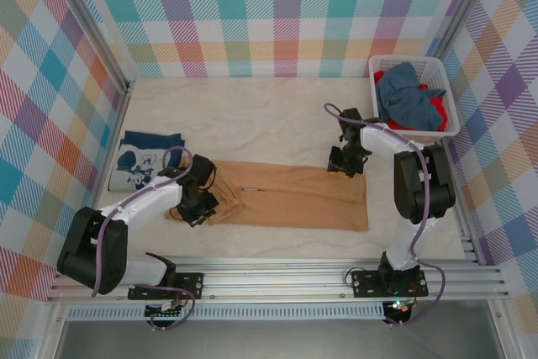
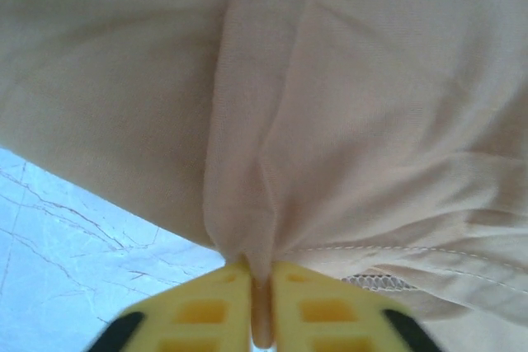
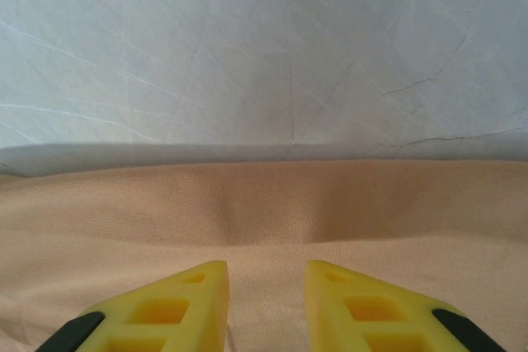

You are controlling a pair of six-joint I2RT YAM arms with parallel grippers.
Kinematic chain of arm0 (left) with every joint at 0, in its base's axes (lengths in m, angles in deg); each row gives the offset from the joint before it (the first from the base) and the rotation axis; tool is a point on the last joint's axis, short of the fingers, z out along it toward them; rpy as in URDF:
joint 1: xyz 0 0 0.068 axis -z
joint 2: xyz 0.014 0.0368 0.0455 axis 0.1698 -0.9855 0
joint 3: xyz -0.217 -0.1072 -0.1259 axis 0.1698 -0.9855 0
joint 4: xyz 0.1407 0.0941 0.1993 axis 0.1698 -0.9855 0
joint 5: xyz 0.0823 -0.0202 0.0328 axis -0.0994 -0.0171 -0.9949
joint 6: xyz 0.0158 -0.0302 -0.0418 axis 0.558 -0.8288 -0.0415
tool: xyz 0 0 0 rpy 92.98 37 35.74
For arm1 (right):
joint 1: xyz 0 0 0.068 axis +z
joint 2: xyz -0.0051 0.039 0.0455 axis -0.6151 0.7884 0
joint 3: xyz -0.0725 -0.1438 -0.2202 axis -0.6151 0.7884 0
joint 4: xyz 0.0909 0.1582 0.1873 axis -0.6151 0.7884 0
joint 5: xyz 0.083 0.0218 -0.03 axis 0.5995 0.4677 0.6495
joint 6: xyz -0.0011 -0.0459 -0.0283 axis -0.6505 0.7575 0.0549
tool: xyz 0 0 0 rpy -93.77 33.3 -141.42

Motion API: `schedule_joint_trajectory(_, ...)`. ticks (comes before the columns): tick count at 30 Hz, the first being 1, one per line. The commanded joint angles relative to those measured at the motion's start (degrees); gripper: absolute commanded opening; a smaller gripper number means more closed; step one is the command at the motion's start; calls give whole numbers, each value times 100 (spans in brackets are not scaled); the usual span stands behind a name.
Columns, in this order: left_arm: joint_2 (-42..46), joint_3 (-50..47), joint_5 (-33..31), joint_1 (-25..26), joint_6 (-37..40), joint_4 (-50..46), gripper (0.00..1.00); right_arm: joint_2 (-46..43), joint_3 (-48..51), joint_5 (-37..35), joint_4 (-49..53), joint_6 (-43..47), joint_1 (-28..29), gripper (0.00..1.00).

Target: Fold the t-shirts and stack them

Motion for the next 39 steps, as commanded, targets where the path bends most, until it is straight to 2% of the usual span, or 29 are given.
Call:
schedule_joint_trajectory(1, 178, -8, -145, 68, -27, -277, 3, 184, -111, 39, 118, 53, -38, 30)
schedule_joint_trajectory(13, 915, -541, -195, 68, 23, -837, 0, 483, -43, -291, 188, 84, -194, 28)
schedule_joint_trajectory(22, 453, -372, -274, 68, -72, -386, 1, 529, -23, -269, 261, 84, -193, 28)
schedule_joint_trajectory(31, 657, 120, -334, 68, -151, -660, 3, 485, -13, -252, 258, 60, -193, 28)
schedule_joint_trajectory(39, -16, 697, -572, -34, 27, -674, 2, 455, 23, -243, 250, 62, -200, 28)
